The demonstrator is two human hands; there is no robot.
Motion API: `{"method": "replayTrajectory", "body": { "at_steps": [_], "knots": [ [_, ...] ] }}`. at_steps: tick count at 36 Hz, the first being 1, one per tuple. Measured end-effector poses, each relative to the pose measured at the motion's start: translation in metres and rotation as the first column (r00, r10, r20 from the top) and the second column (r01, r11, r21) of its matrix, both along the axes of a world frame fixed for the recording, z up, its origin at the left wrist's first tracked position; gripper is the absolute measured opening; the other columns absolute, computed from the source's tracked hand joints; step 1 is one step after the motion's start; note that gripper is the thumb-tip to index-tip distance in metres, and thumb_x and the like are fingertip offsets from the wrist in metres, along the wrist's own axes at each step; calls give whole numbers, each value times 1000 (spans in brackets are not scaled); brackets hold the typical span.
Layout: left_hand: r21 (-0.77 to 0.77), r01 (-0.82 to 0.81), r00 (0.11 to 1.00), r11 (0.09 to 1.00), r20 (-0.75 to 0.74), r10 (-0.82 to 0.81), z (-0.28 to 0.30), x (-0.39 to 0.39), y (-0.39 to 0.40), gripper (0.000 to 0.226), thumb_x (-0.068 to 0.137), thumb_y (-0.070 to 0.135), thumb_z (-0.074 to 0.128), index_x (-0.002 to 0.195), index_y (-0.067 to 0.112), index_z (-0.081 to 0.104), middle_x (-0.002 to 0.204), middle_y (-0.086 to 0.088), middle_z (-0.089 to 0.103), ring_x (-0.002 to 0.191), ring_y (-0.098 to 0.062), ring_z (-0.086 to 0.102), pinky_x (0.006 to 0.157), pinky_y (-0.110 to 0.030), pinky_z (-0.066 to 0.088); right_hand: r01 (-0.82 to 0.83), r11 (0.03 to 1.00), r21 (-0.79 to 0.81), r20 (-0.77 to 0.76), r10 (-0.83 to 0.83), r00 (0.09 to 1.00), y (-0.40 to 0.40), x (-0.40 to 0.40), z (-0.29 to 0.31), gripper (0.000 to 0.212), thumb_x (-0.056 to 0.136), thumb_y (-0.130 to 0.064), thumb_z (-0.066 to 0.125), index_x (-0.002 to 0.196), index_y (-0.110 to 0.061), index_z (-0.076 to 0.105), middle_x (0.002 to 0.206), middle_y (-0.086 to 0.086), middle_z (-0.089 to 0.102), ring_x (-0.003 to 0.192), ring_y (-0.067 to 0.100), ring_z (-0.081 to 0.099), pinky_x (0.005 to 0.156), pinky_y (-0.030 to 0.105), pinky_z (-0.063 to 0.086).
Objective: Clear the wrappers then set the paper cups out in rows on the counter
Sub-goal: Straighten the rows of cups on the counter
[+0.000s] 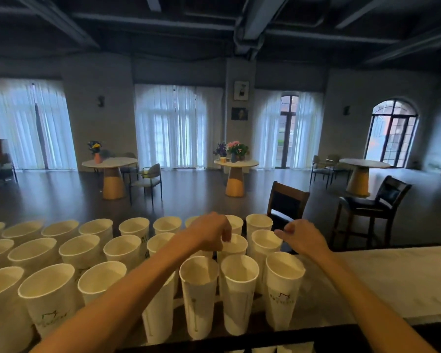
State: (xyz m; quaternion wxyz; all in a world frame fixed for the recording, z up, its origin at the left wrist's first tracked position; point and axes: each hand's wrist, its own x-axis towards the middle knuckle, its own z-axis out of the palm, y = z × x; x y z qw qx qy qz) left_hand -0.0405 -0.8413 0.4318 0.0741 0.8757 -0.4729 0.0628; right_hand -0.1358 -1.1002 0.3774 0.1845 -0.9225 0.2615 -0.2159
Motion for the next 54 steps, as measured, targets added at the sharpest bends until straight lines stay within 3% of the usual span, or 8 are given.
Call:
{"method": "replayTrajectory", "body": {
  "at_steps": [4,6,7,8,11,29,43,54],
  "knots": [
    [78,51,998,996,-41,-48,-13,11,-3,27,86,19,79,113,20,77,119,2,72,98,-17,68,85,-27,56,-571,805,160,4,578,816,1,16,-4,35,77,-70,58,82,-38,70,83,-29,68,76,-5,68,57,20,56],
    [56,74,996,996,-61,-71,-20,13,-5,25,91,26,74,114,19,77,117,0,74,94,-17,71,84,-25,56,-263,960,95,86,255,963,-10,16,-5,54,61,-88,52,54,-35,62,55,-27,62,63,-11,61,60,23,49],
    [43,82,995,996,-63,-79,-23,14,-6,24,92,28,72,114,19,77,115,-1,75,92,-18,71,83,-25,56,-123,990,68,2,123,992,-11,16,-6,61,63,-89,52,54,-30,61,54,-12,63,56,8,63,50,35,47],
    [30,89,994,996,-63,-87,-25,15,-7,23,93,27,71,114,19,77,114,-1,75,91,-18,72,82,-25,56,-28,998,51,-114,34,993,-4,17,-6,57,73,-80,56,61,-25,63,57,-4,63,51,17,59,44,32,46],
    [7,97,994,995,-54,-96,-31,17,-9,20,93,26,71,111,20,78,110,-1,76,87,-17,72,81,-25,57,62,995,72,-178,-48,983,5,24,-7,34,87,-50,65,72,-19,63,72,-2,65,68,12,64,71,28,55],
    [-56,108,993,993,-51,-111,-39,23,-17,22,92,24,73,112,18,78,110,-1,76,86,-17,72,79,-23,56,96,993,72,-150,-84,985,2,32,-11,17,91,-35,65,84,-20,68,77,-1,67,70,12,67,75,30,60],
    [-145,100,988,984,-100,-115,-10,53,0,27,80,15,83,106,23,78,99,9,65,80,-11,62,71,-19,58,60,997,53,-68,-56,996,-10,31,3,47,91,-56,57,60,-20,60,52,-4,54,49,7,53,52,18,37],
    [-166,-30,999,986,-24,26,15,99,7,21,90,17,75,111,19,76,113,2,69,78,-7,54,70,-11,42,33,996,-84,208,-15,978,-3,53,14,31,93,-47,58,93,-19,73,74,-5,67,64,5,59,66,22,50]
  ]
}}
